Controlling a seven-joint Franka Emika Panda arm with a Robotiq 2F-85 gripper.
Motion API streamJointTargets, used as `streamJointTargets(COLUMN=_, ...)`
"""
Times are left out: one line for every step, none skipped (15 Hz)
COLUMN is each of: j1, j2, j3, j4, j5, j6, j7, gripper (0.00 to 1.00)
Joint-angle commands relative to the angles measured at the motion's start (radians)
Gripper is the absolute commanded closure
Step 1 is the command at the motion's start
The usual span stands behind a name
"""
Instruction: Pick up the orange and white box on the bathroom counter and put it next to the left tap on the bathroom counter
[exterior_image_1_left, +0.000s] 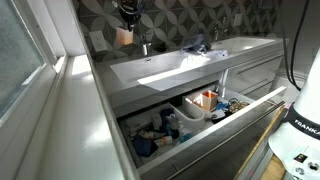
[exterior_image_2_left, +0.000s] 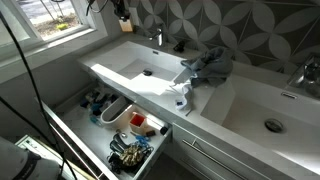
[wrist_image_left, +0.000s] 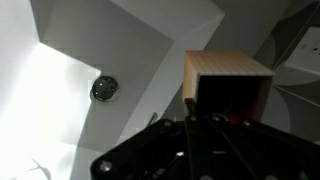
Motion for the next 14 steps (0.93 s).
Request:
streamJointTargets(j1=0.041, j2=0.122, j3=-0.045, j4=0.159, j5=-0.066, j6=-0.027, j7=0.23, gripper=0.99)
streamJointTargets(j1=0.047, j2=0.151, j3=-0.054, j4=0.198, j5=-0.076, j6=-0.047, j7=0.287, gripper=0.99)
streamJointTargets(j1=0.05, j2=0.178, j3=-0.062, j4=0.232, j5=-0.081, j6=-0.056, j7=0.341, gripper=0.99)
streamJointTargets(j1=0.052, j2=0.21, j3=-0.071, j4=0.271, j5=-0.088, j6=-0.074, j7=0.393, gripper=0.99)
streamJointTargets(j1=0.053, j2=0.238, j3=-0.078, j4=0.309, j5=-0.09, j6=-0.092, j7=0.444, gripper=0.99)
streamJointTargets(j1=0.054, j2=0.266, j3=-0.086, j4=0.346, j5=-0.095, j6=-0.113, j7=0.495, gripper=0.99)
streamJointTargets(j1=0.056, j2=0.293, j3=-0.095, j4=0.38, j5=-0.103, j6=-0.136, j7=0.545, gripper=0.99)
streamJointTargets(j1=0.057, j2=0.317, j3=-0.103, j4=0.413, j5=-0.11, j6=-0.16, j7=0.596, gripper=0.99)
streamJointTargets(j1=0.059, j2=0.342, j3=-0.11, j4=0.449, j5=-0.117, j6=-0.187, j7=0.647, gripper=0.99)
streamJointTargets(j1=0.061, j2=0.366, j3=-0.117, j4=0.484, j5=-0.125, j6=-0.225, j7=0.696, gripper=0.99)
streamJointTargets(j1=0.061, j2=0.389, j3=-0.123, j4=0.521, j5=-0.131, j6=-0.271, j7=0.74, gripper=0.99)
streamJointTargets(j1=0.058, j2=0.412, j3=-0.123, j4=0.557, j5=-0.133, j6=-0.307, j7=0.777, gripper=0.99)
streamJointTargets(j1=0.053, j2=0.434, j3=-0.12, j4=0.59, j5=-0.136, j6=-0.341, j7=0.799, gripper=0.99)
streamJointTargets(j1=0.049, j2=0.453, j3=-0.114, j4=0.62, j5=-0.139, j6=-0.359, j7=0.804, gripper=0.99)
